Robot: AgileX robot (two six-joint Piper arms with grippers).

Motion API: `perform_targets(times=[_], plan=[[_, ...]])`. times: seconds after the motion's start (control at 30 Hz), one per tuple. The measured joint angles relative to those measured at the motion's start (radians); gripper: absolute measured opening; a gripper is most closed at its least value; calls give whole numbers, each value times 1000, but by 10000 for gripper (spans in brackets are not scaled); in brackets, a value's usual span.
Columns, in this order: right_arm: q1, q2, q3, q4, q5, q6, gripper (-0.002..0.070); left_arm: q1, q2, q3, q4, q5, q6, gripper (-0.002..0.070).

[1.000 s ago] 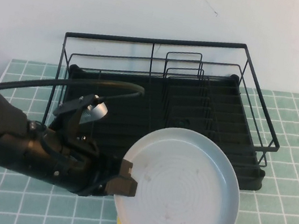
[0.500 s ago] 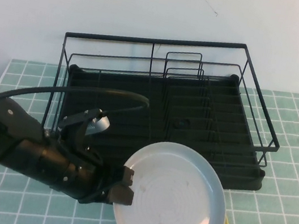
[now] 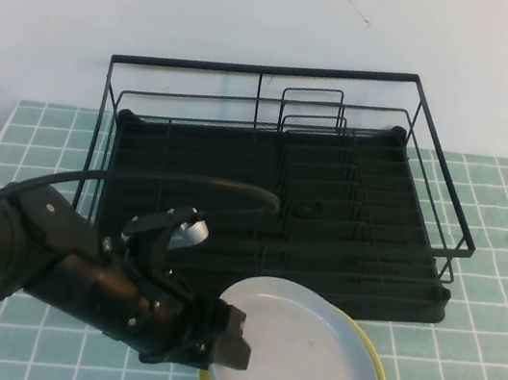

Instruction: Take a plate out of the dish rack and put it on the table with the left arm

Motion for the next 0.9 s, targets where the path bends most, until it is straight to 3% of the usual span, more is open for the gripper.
perform_targets(times=[0.13, 0.2, 0.3, 0.5, 0.6, 0.67, 0.87, 0.9], plan=[[0, 0, 0, 0, 0, 0, -2, 0, -18, 0, -14, -16, -22, 508], [0, 0, 0, 0, 0, 0, -2, 0, -40, 0, -25, -23, -26, 564], [0, 0, 0, 0, 0, 0, -2, 0, -98, 0, -36, -39, -28, 594], [0, 0, 0, 0, 0, 0, -2, 0, -317, 0, -47, -103, -28, 581], [0, 0, 0, 0, 0, 0, -2, 0, -457, 0, -47, -147, -28, 538], [0, 0, 0, 0, 0, 0, -2, 0, -564, 0, -49, -174, 3, 468], [0, 0, 0, 0, 0, 0, -2, 0, -865, 0, -15, -191, 241, 109], [0, 0, 0, 0, 0, 0, -2, 0, -903, 0, 4, -179, 262, 77]])
